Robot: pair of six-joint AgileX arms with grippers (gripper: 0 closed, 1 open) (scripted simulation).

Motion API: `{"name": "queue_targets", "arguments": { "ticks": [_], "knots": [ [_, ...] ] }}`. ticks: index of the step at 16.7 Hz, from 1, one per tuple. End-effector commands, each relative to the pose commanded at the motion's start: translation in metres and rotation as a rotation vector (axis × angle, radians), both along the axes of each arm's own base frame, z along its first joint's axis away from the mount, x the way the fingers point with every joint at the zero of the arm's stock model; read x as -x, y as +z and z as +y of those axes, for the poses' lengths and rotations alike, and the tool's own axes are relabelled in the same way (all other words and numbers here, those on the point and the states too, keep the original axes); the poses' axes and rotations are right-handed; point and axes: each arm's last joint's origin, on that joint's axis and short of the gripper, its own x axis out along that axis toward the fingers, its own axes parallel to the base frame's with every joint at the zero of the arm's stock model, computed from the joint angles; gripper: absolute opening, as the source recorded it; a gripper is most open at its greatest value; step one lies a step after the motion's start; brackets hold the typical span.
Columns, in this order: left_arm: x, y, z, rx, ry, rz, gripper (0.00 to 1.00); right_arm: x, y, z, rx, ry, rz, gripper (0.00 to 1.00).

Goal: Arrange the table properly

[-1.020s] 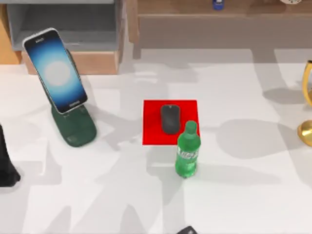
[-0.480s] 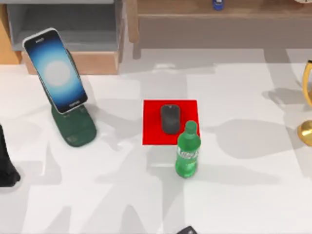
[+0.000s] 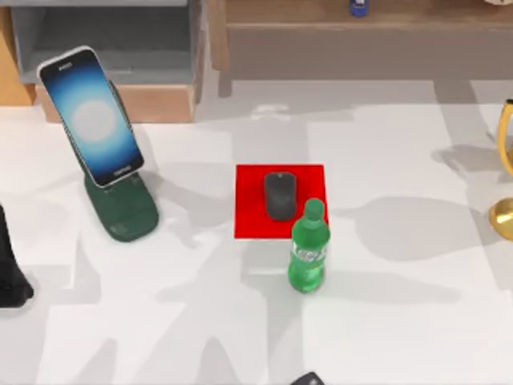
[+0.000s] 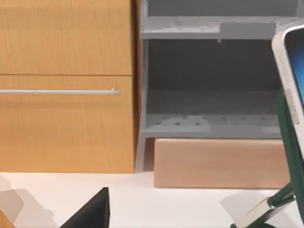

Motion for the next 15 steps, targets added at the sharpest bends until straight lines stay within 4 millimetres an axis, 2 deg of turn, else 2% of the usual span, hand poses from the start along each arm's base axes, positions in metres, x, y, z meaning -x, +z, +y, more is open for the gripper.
{"name": "queue_targets", "arguments": {
  "ticks": [1,14,15],
  "knots": [
    [0.0,0.0,0.0,0.0,0.0,0.0,1.0,0.0,0.0,0.0,0.0,0.0,0.0,0.0],
    [0.0,0.0,0.0,0.0,0.0,0.0,1.0,0.0,0.0,0.0,0.0,0.0,0.0,0.98],
    [0.0,0.0,0.0,0.0,0.0,0.0,1.0,0.0,0.0,0.0,0.0,0.0,0.0,1.0]
  ]
}}
